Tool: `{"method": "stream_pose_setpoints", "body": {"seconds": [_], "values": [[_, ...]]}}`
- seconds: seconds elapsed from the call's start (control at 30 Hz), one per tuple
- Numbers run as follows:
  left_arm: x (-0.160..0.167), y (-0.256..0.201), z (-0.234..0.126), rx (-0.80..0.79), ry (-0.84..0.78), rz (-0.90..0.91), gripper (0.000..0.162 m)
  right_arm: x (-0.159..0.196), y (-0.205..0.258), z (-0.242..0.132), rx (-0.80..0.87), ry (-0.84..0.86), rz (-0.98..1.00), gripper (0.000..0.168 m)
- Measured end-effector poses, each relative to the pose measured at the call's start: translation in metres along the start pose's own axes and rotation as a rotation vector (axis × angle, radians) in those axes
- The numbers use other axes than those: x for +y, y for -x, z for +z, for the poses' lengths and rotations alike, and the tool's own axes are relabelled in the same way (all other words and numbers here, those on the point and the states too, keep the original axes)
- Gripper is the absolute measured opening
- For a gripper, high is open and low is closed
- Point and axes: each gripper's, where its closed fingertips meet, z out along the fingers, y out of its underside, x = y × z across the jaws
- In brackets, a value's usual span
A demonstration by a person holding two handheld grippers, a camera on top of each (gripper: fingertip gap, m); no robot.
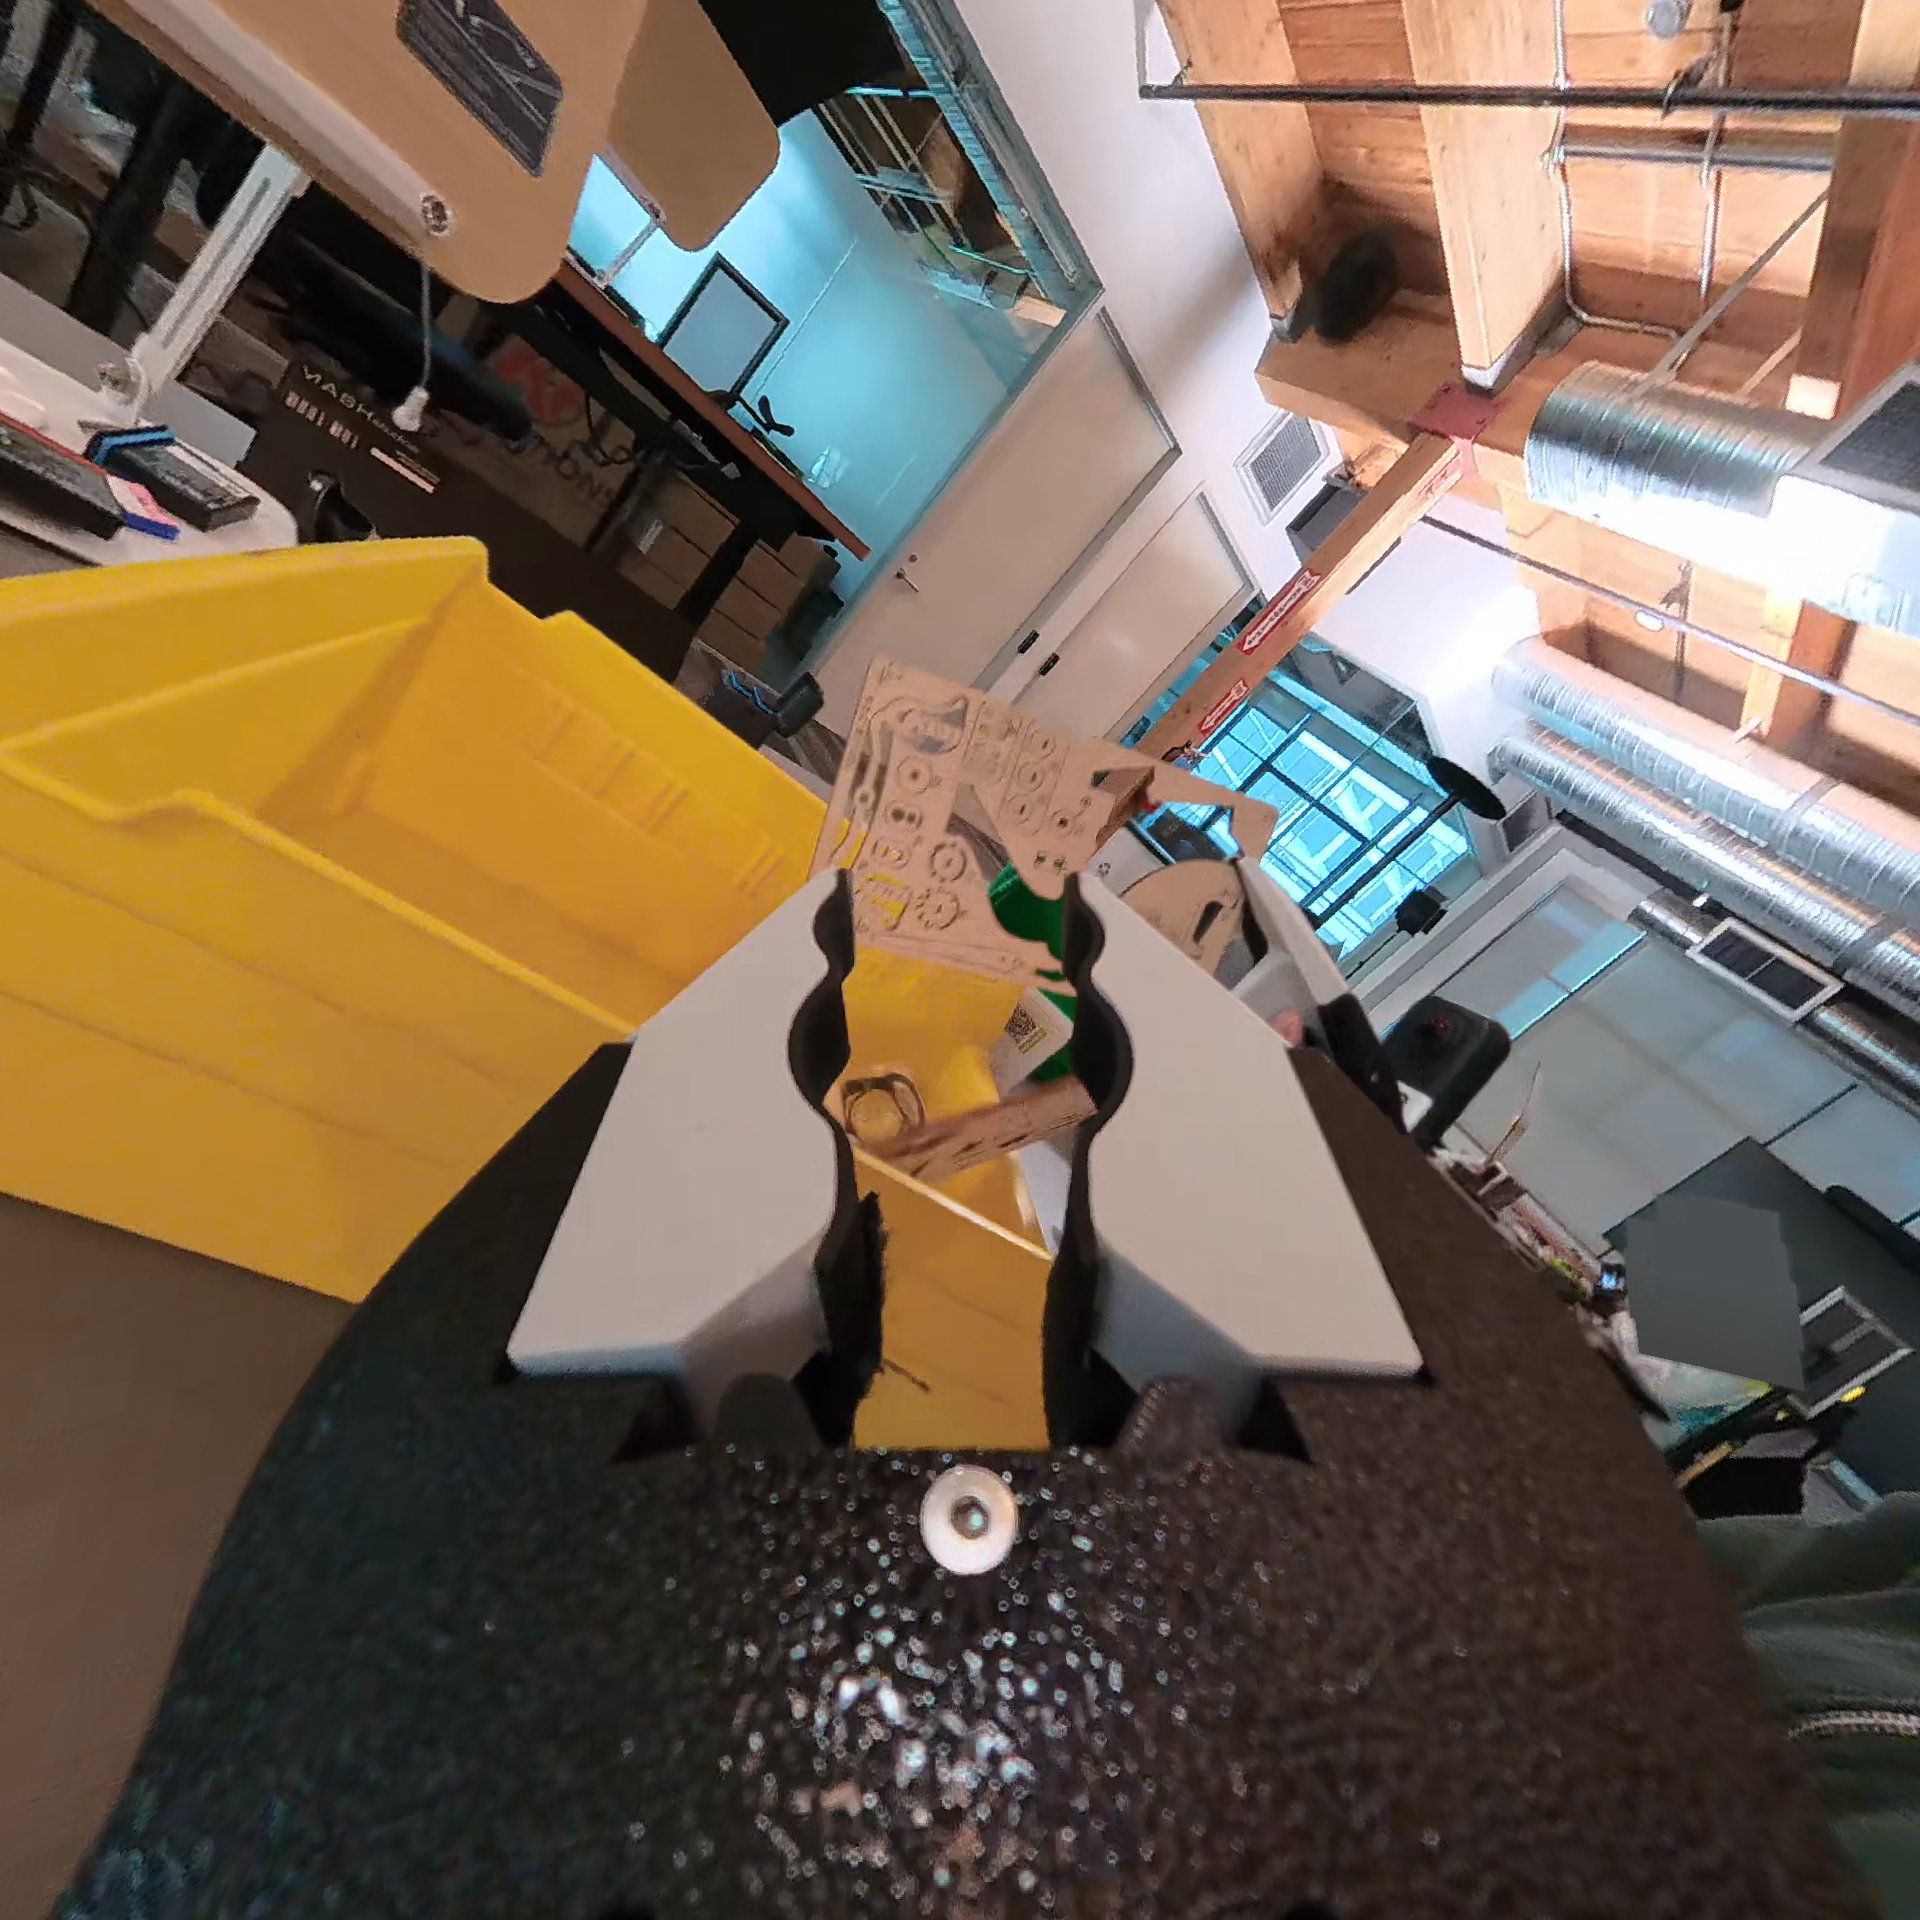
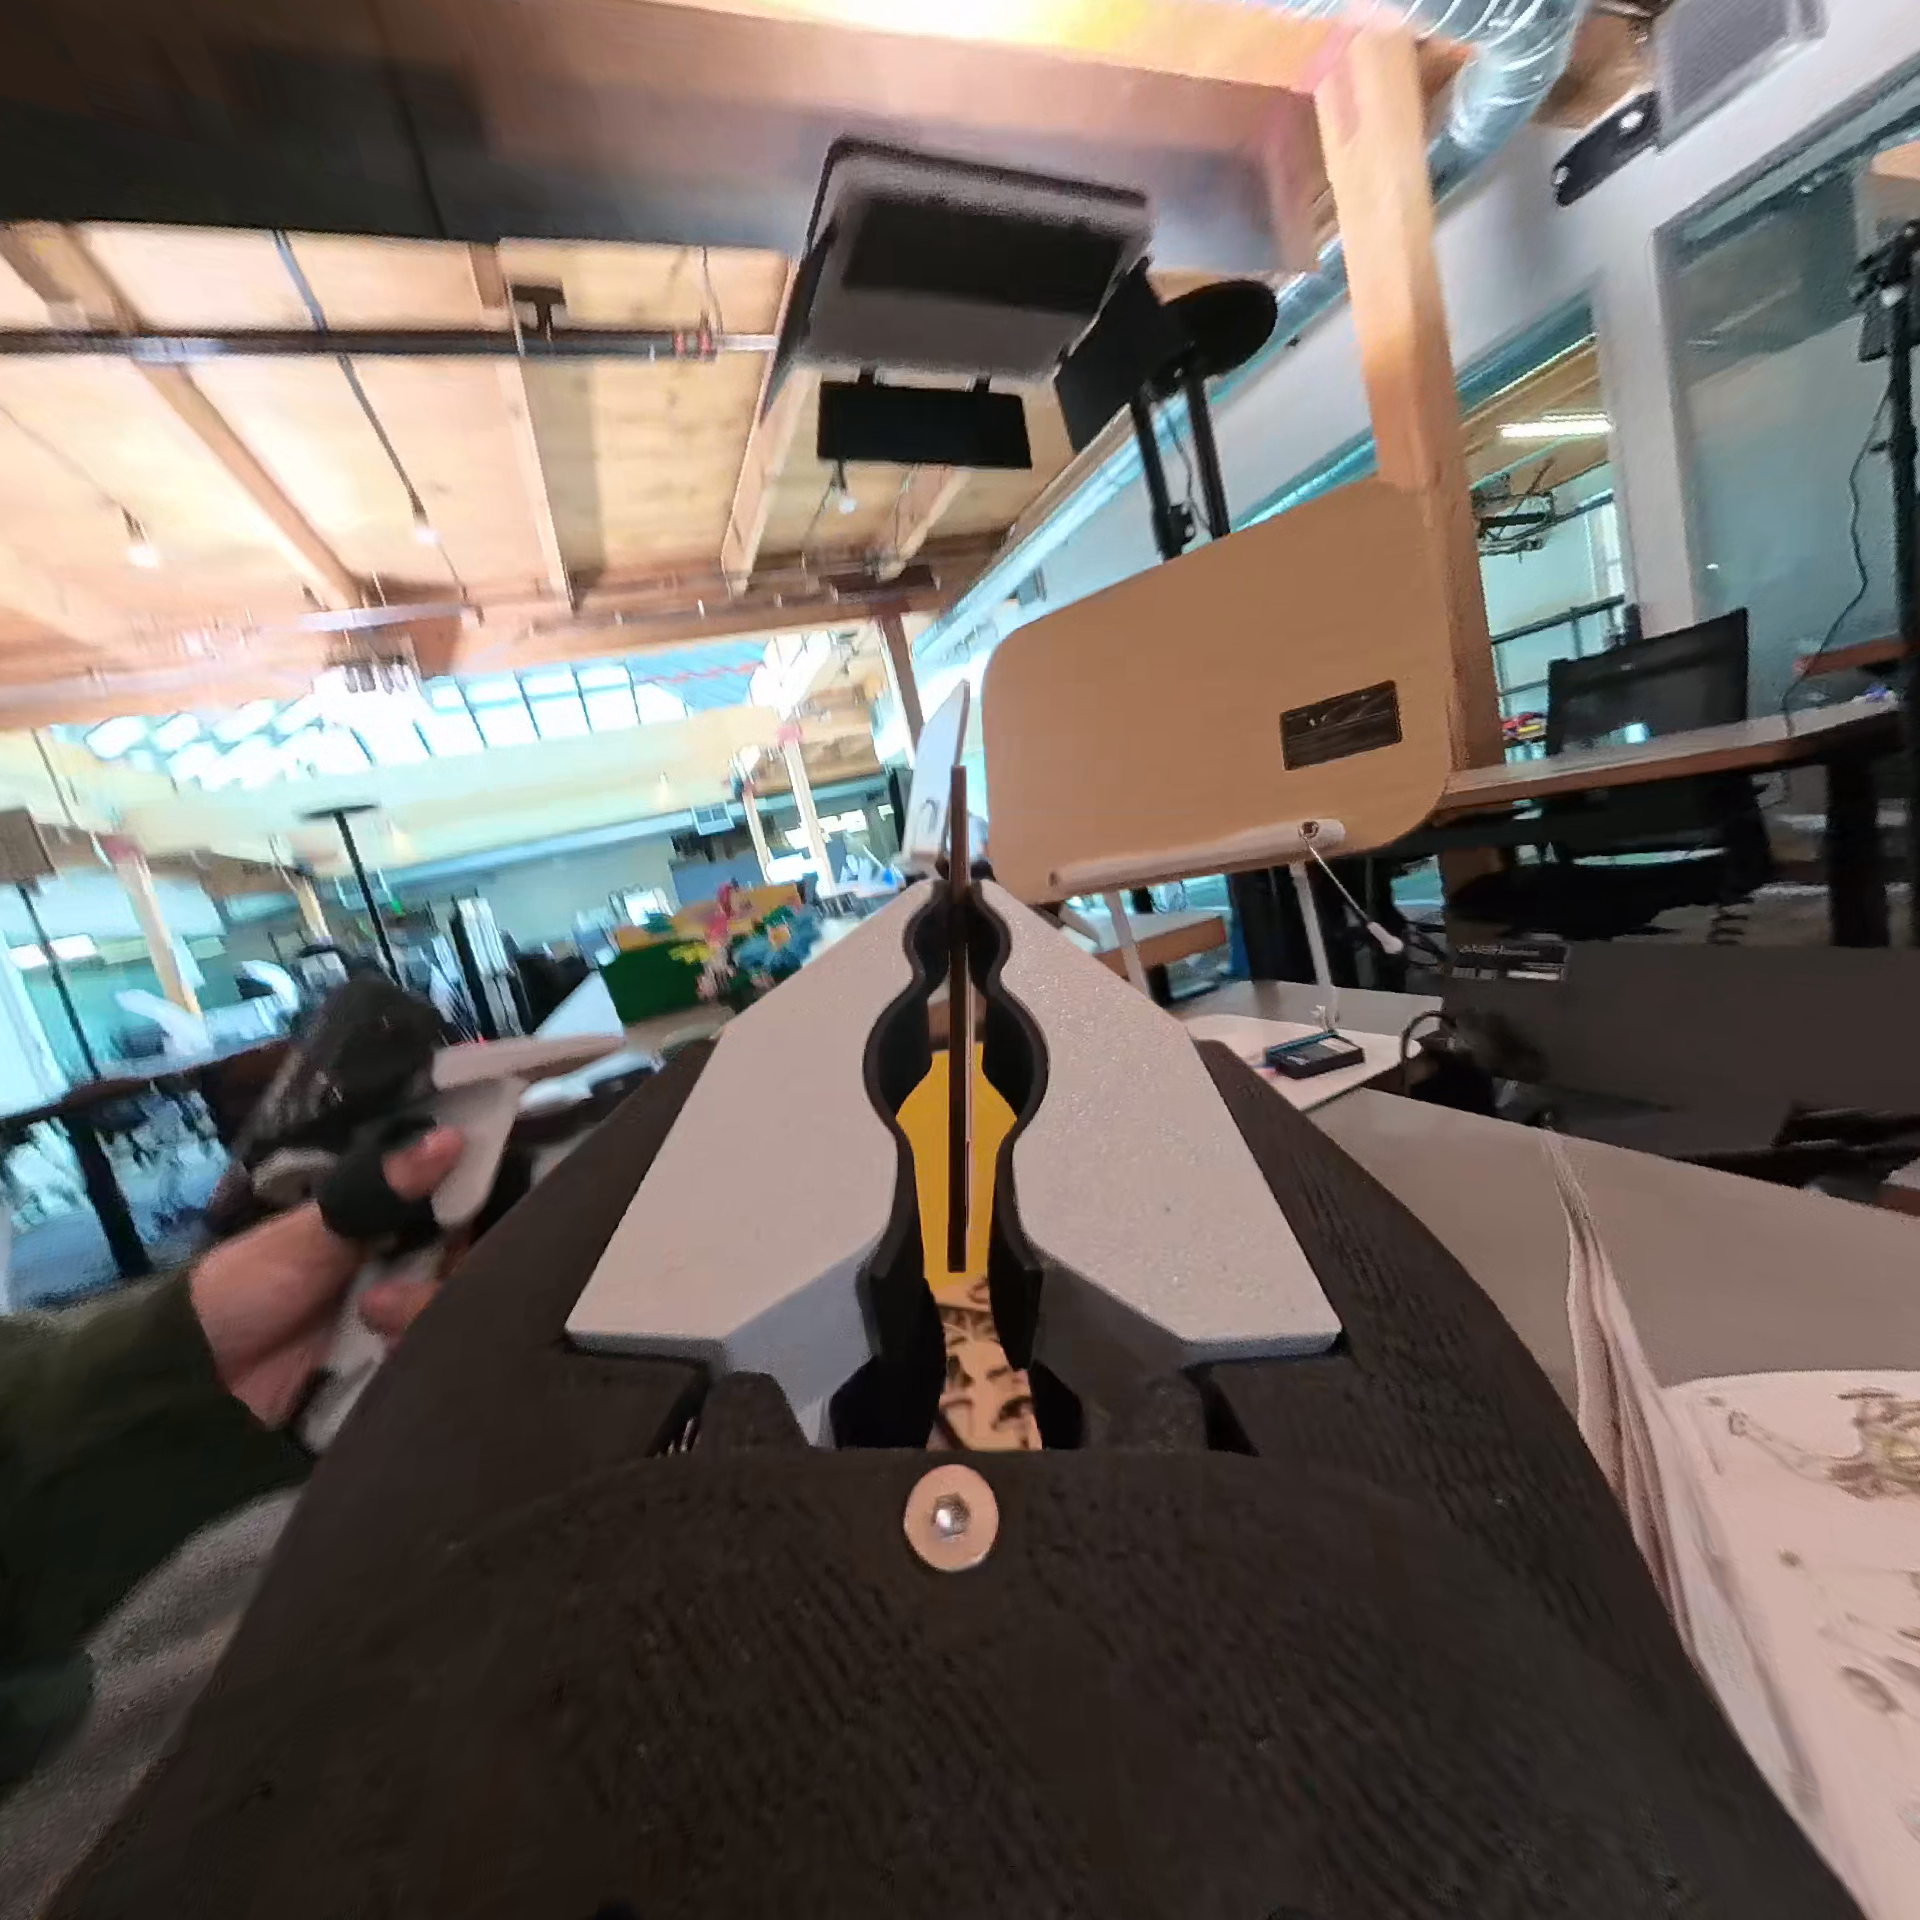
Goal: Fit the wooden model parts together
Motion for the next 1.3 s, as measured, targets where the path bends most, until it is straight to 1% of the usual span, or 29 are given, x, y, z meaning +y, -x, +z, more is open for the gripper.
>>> {"method": "stream_pose_setpoints", "body": {"seconds": [0.1, 0.2, 0.27, 0.33, 0.37, 0.4, 0.43, 0.47, 0.5, 0.53, 0.63, 0.7, 0.73, 0.8, 0.83, 0.9, 0.93, 0.97, 1.0, 1.1, 1.23, 1.27, 1.3], "values": [[0.006, -0.011, 0.006, 0.02, 0.02, 0.045, 0.039, -0.015, -0.003, -0.005, -0.054, -0.084, 0.246, 0.0], [0.012, -0.027, 0.013, 0.055, 0.04, 0.108, 0.052, -0.022, 0.003, -0.007, -0.156, -0.145, 0.5, 0.0], [0.014, -0.041, 0.016, 0.106, 0.044, 0.121, 0.06, -0.022, 0.008, -0.007, -0.208, -0.161, 0.604, 0.0], [0.013, -0.05, 0.017, 0.157, 0.037, 0.103, 0.059, -0.019, 0.014, -0.005, -0.265, -0.154, 0.686, 0.0], [0.013, -0.052, 0.016, 0.171, 0.034, 0.094, 0.054, -0.018, 0.017, -0.005, -0.292, -0.15, 0.724, 0.0], [0.012, -0.054, 0.016, 0.19, 0.033, 0.086, 0.046, -0.016, 0.019, -0.004, -0.31, -0.147, 0.754, 0.0], [0.012, -0.058, 0.014, 0.226, 0.033, 0.072, 0.034, -0.015, 0.02, -0.004, -0.32, -0.145, 0.769, 0.0], [0.012, -0.064, 0.012, 0.275, 0.032, 0.049, 0.016, -0.013, 0.022, -0.003, -0.325, -0.134, 0.777, 0.0], [0.01, -0.07, 0.01, 0.33, 0.022, 0.022, 0.001, -0.01, 0.022, -0.002, -0.326, -0.119, 0.782, 0.0], [0.006, -0.074, 0.008, 0.367, 0.002, -0.005, 0.001, -0.008, 0.023, -0.002, -0.331, -0.103, 0.789, 0.0], [0.0, -0.069, 0.003, 0.369, -0.021, -0.022, 0.0, 0.002, 0.028, 0.001, -0.366, -0.011, 0.8, 0.002], [-0.002, -0.066, 0.001, 0.358, -0.009, -0.023, 0.0, 0.013, 0.03, 0.002, -0.373, 0.085, 0.791, 0.028], [-0.003, -0.064, -0.001, 0.352, -0.012, -0.014, 0.0, 0.017, 0.031, 0.001, -0.379, 0.121, 0.785, 0.032], [-0.005, -0.064, -0.002, 0.356, -0.012, -0.014, 0.0, 0.027, 0.034, 0.0, -0.39, 0.2, 0.779, 0.034], [-0.006, -0.065, -0.003, 0.362, -0.015, -0.018, 0.0, 0.032, 0.037, 0.0, -0.4, 0.24, 0.771, 0.034], [-0.005, -0.065, -0.003, 0.37, -0.011, -0.024, 0.001, 0.039, 0.043, -0.002, -0.428, 0.296, 0.763, 0.027], [-0.004, -0.065, -0.002, 0.369, -0.004, -0.024, 0.001, 0.04, 0.047, -0.003, -0.449, 0.31, 0.762, 0.018], [-0.003, -0.064, -0.002, 0.367, 0.001, -0.026, 0.0, 0.04, 0.052, -0.004, -0.471, 0.32, 0.757, 0.005], [-0.004, -0.062, -0.002, 0.359, -0.007, -0.037, 0.0, 0.04, 0.055, -0.005, -0.49, 0.332, 0.752, 0.001], [-0.004, -0.054, -0.001, 0.321, -0.015, -0.054, 0.0, 0.045, 0.058, -0.006, -0.487, 0.364, 0.73, 0.001], [-0.005, -0.055, -0.002, 0.337, -0.024, -0.069, 0.001, 0.046, 0.058, -0.006, -0.488, 0.343, 0.769, 0.001], [-0.005, -0.054, -0.001, 0.335, -0.026, -0.074, 0.002, 0.044, 0.057, -0.005, -0.478, 0.328, 0.753, 0.001], [-0.007, -0.052, -0.002, 0.325, -0.039, -0.085, 0.011, 0.04, 0.055, -0.004, -0.463, 0.298, 0.715, 0.001]]}}
